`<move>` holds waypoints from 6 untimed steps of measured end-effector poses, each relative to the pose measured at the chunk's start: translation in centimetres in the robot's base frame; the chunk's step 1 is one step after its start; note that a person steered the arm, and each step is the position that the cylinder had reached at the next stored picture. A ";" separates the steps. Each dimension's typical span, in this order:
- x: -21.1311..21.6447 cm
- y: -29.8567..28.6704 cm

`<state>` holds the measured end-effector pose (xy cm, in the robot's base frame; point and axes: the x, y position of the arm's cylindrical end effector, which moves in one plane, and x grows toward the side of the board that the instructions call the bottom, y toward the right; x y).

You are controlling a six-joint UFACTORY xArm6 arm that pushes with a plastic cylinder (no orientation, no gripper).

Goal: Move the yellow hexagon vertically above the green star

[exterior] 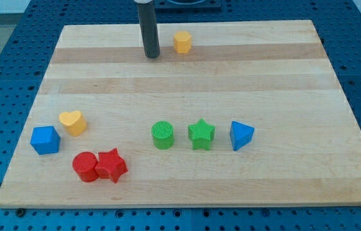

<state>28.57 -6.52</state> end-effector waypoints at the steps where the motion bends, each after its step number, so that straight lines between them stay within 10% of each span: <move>1: -2.5 7.0; 2: -1.7 6.4; 3: 9.3 6.2; 6: 23.7 -10.8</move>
